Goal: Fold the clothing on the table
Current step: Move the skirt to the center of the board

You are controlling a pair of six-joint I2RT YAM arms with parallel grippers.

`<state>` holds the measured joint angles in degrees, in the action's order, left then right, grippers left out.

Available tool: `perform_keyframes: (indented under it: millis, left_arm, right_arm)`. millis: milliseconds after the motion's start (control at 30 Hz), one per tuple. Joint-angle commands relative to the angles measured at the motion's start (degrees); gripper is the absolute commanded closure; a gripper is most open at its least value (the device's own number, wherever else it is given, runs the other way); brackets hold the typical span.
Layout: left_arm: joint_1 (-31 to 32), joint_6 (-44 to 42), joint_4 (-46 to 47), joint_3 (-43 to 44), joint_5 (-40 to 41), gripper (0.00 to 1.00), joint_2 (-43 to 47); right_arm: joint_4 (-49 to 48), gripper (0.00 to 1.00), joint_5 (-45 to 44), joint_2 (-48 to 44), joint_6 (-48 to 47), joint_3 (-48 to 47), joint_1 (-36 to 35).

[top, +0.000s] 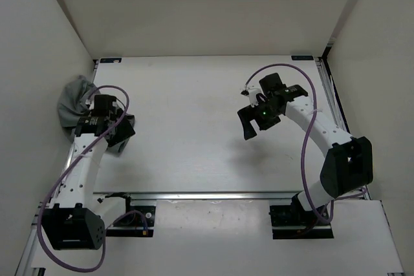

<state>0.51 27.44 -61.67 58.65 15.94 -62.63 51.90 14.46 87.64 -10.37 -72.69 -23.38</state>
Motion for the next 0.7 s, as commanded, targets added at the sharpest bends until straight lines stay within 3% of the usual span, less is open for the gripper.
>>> perform_keyframes:
  millis: [0,100,167,233,433,567,667]
  left_arm:
    - [-3.66,3.31,2.25,-2.91,3.57,0.01,5.14]
    - [-13.14,6.38,9.01,-9.93,-0.73,0.01,15.31]
    - [-17.28,3.94,20.04,-15.63,-8.25,0.01,21.54]
    - [-18.44,7.86,28.21,-20.49,-8.83,0.01,26.13]
    - [-17.04,10.96,30.29,-21.04,-3.39,0.02,14.21]
    - [-23.79,14.12,38.62,-26.47,-8.54,0.01,13.15]
    - [-21.98,15.62,40.31,-26.93,-7.87,0.01,9.64]
  right_arm:
    - [-1.71,0.01,-1.80,-0.01,-1.41,-2.02,0.87]
    - [-1.36,0.00,-0.06,-0.45,-1.41,-1.06,4.90]
    - [-0.66,0.00,0.92,-0.54,-1.41,-0.97,7.19]
    - [-0.22,0.01,2.32,-0.71,-1.67,-0.44,9.83]
    - [-0.48,0.01,4.35,-3.07,-0.97,2.80,16.25]
    - [-0.30,0.00,4.27,-3.26,-1.05,3.34,18.98]
    - [-0.83,0.01,3.74,-3.70,-1.49,2.73,20.39]
